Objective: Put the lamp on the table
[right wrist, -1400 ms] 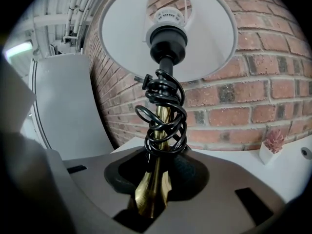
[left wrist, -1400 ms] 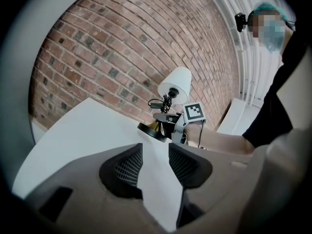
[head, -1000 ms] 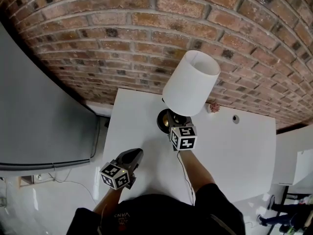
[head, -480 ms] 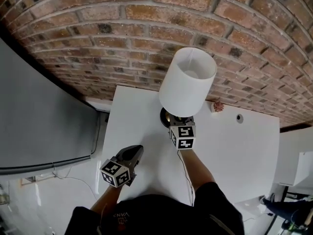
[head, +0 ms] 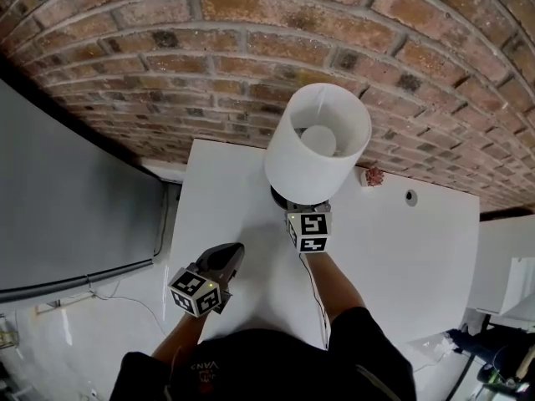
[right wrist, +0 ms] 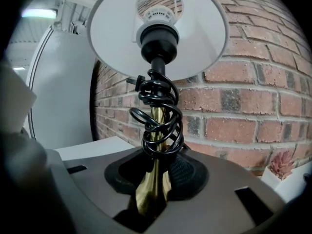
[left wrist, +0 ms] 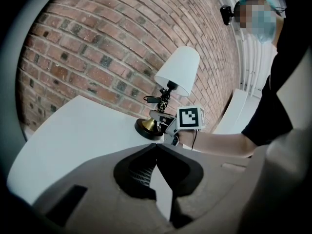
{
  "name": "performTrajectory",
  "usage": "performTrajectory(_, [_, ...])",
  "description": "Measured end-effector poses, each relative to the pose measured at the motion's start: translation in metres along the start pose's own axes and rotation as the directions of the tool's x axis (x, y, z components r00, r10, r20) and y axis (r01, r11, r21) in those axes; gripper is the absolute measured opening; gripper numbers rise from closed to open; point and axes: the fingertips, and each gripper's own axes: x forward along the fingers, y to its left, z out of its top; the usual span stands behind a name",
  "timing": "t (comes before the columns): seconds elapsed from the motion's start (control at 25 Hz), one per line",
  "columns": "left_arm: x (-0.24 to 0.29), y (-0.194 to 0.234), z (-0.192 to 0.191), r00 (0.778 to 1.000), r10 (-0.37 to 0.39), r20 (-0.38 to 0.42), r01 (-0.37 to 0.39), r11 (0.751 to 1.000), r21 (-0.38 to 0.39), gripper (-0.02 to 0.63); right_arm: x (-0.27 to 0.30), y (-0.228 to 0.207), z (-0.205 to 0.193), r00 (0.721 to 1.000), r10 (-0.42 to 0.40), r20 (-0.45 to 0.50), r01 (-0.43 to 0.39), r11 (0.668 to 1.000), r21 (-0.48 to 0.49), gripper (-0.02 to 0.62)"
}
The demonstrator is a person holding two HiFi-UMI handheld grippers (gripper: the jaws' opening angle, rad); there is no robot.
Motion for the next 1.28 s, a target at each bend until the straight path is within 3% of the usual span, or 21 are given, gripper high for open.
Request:
performTrajectory(0.52, [0.002, -0.005, -0.002, 1.0, 0.003, 0.001, -0.003, 1.0, 0.012, 0.006, 0.001, -0.004, -0.004, 0.999, -0.003, 0.053, 0.002, 1.0, 0.019, 0.115])
performTrajectory(0.76, [-0.003, -0.015, 0.003, 1.0, -0.004, 0.021, 0.003, 1.0, 0.03, 0.006, -0.008, -0.007, -0.012, 1.0, -0.026, 0.0, 0.026, 0.999, 0.025, 0.161])
performTrajectory(1.28, [-0.019, -0.054, -0.001, 0.998, -0.029, 0.058, 0.026, 0.998, 0.054, 0.006, -0.08, -0.006, -0.024, 0.998, -0.041, -0.044, 0.043, 0.998, 0.041, 0.137])
